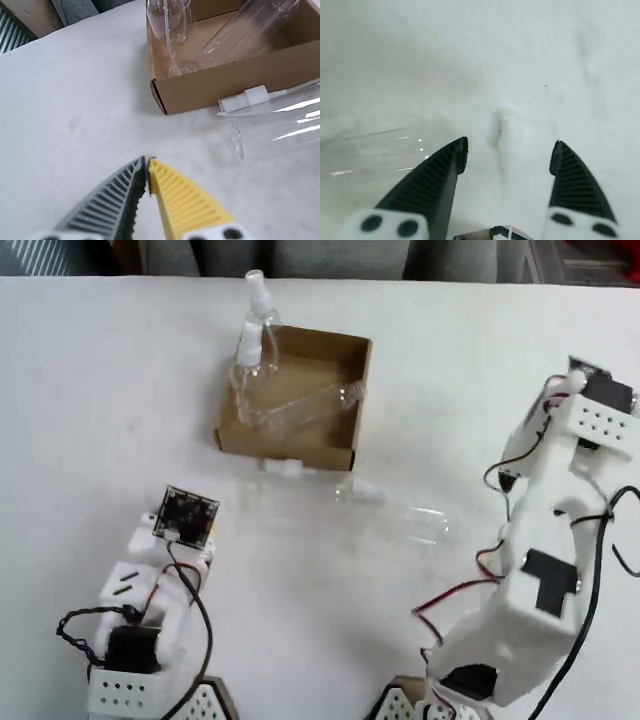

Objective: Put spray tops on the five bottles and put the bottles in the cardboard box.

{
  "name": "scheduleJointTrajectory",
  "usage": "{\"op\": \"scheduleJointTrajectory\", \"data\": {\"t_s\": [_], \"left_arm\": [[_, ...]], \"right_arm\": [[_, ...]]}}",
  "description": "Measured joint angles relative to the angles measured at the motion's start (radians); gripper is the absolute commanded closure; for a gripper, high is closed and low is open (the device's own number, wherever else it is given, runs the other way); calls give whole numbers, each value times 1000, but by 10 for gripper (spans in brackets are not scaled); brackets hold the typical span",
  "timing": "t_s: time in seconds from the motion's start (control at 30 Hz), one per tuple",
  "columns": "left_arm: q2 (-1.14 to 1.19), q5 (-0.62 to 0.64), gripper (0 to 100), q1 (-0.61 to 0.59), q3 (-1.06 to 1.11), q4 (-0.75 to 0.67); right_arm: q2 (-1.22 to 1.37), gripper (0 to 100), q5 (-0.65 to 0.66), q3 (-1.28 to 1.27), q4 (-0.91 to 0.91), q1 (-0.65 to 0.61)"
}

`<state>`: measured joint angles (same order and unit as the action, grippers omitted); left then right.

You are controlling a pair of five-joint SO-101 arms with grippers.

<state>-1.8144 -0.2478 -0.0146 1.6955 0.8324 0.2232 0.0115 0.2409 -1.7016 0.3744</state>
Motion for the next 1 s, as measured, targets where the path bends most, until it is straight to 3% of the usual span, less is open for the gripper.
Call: {"op": "scheduleJointTrajectory", "data": {"t_s": [0.33,0.47,0.77,1.0], "left_arm": [[0,0,972,0,0,0],[0,0,972,0,0,0],[0,0,972,0,0,0],[0,0,972,0,0,9]], "right_arm": [[-273,769,-327,-120,8,-410],[-278,769,-466,-127,103,-554],[-178,769,-709,-127,420,-732],[-60,769,-888,-127,678,-743]]}}
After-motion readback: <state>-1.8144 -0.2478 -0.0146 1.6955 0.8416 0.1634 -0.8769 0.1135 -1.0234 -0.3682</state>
